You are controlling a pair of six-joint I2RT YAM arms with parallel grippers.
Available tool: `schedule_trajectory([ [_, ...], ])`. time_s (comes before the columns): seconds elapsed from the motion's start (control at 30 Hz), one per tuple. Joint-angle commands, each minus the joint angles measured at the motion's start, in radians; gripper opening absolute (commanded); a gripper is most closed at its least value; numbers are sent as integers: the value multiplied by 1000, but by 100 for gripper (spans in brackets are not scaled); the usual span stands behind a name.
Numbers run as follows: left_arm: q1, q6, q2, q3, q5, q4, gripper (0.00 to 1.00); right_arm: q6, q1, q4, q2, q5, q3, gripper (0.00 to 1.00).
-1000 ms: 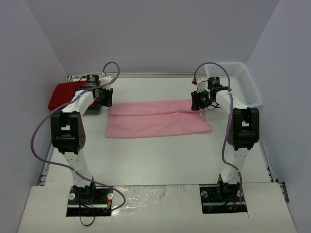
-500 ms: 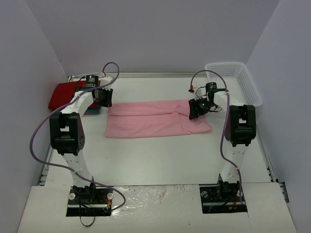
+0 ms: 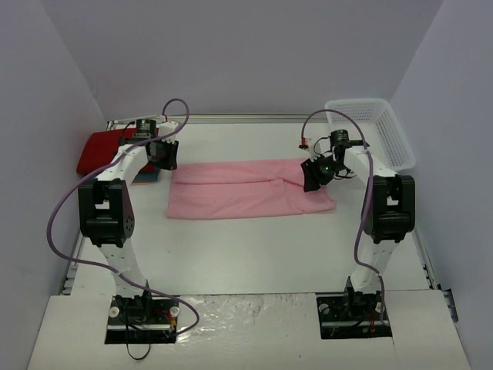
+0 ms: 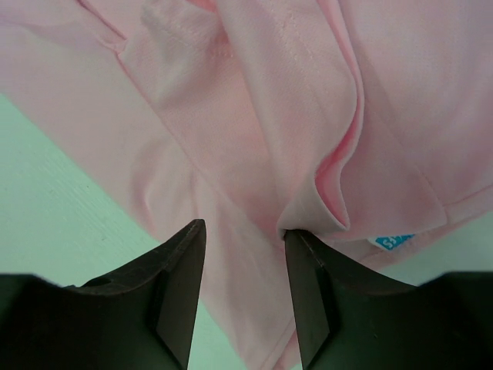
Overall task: Fold and stack the t-shirts
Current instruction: Fold the other side of the tshirt into a rectangle
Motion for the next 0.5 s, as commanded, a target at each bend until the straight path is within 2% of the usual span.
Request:
schedule_trajectory([
  [0.0,-7,-4,-66,10,-4,-3,23,-93,11,-64,-106,17,-32,42],
  [0.2,-14,0,-71,-2,-13,-1,23,-208,15,-121,-165,30,-85,44],
  [0.47,-16,2,-69,-6,-19,-1,23,-248,23,-150,-182,78,-95,44],
])
